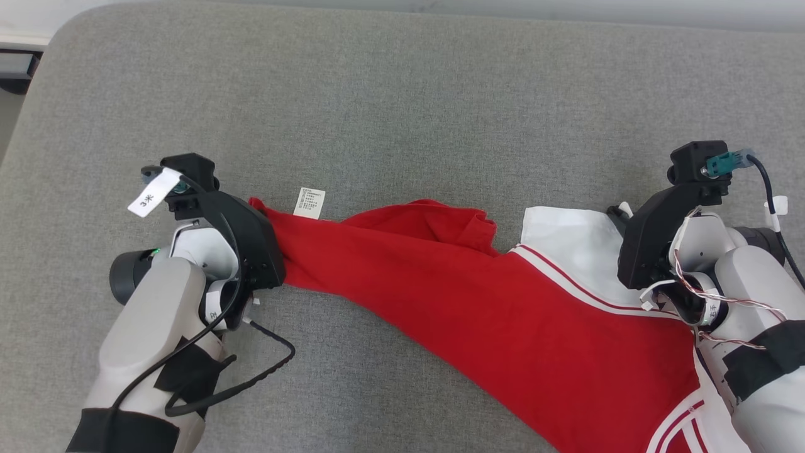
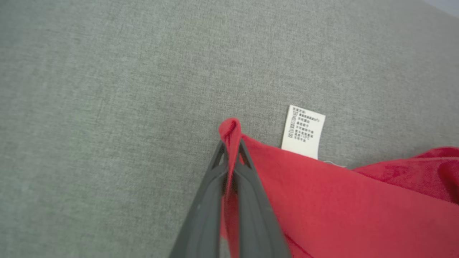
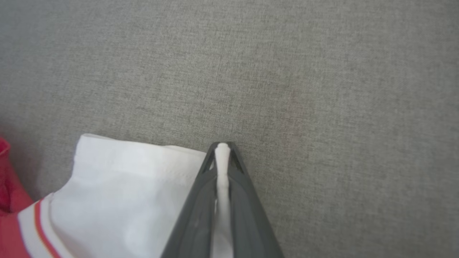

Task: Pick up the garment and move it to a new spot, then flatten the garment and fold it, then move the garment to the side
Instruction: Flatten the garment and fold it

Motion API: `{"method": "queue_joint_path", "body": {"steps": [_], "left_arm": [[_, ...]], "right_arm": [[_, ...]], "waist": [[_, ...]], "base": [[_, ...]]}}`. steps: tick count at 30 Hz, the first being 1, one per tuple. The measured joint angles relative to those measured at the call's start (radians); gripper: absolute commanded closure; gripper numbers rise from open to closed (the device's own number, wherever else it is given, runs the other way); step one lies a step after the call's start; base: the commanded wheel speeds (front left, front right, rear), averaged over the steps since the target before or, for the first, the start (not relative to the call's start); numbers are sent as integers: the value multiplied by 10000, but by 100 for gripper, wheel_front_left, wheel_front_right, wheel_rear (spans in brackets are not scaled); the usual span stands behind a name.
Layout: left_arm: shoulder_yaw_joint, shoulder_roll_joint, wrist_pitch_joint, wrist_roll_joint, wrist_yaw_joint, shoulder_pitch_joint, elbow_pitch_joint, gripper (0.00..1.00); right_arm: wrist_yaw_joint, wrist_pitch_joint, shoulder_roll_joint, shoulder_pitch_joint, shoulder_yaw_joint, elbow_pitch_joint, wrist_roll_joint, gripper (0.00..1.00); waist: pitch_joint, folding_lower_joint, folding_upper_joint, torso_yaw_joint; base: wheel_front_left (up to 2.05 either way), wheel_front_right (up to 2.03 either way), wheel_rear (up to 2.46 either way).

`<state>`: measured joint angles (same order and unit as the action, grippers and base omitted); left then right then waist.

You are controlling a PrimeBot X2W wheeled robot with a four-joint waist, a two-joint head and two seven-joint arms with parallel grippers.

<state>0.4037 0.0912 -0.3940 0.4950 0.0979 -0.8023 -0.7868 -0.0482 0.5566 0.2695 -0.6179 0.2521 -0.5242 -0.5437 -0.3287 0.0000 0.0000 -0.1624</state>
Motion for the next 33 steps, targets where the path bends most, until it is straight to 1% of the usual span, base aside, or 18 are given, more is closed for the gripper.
{"method": "queue_joint_path", "body": {"steps": [5,11,15,21,23,24,27,29,31,32,33], "left_arm": [[-94,-46,489,0,-13,-164,-86,100],[-249,-128,1377,-6,-13,-521,-4,100],[-305,-136,1829,-6,-33,-664,46,100],[-431,-205,2637,23,-234,-636,393,100],[-654,-259,2949,316,-408,-598,732,100],[-740,-286,3118,451,-548,-541,972,100],[-953,-366,3499,1049,-1129,-77,1883,100],[-986,-382,3659,1352,-1499,458,2731,100],[-972,-382,3697,1643,-1848,1033,3730,100],[-949,-380,3693,1741,-1962,1300,4240,100],[-924,-376,3674,1858,-1965,1551,4736,100]], "right_arm": [[-4,-476,-171,-77,-190,-84,-2,100],[-12,-1475,-84,-319,-629,259,-8,100],[144,-1998,27,-475,-771,608,-17,100],[276,-2744,75,-383,-1078,1160,-148,100],[554,-2959,134,-172,-1174,1584,-328,100],[767,-3041,159,12,-1197,1873,-504,100],[1304,-3210,161,781,-1319,2945,-1045,100],[1463,-3219,205,1368,-1384,3871,-1413,100],[1469,-3181,332,1969,-1348,4901,-1517,100],[1482,-3135,391,2250,-1342,5365,-1588,100],[1482,-3055,433,2498,-1348,5793,-1726,100]], "waist": [[165,0,0,37],[469,0,0,83],[706,0,0,121],[1113,0,0,206],[1270,0,0,239],[1358,0,0,256],[1657,0,0,308],[1888,0,0,346],[2132,0,0,391],[2263,-1,0,417],[2392,-1,-1,443]], "base": [[0,0,0],[0,0,0],[0,0,0],[0,0,0],[0,0,0],[0,0,0],[0,0,0],[0,0,0],[0,0,0],[0,0,0],[0,0,0]]}}
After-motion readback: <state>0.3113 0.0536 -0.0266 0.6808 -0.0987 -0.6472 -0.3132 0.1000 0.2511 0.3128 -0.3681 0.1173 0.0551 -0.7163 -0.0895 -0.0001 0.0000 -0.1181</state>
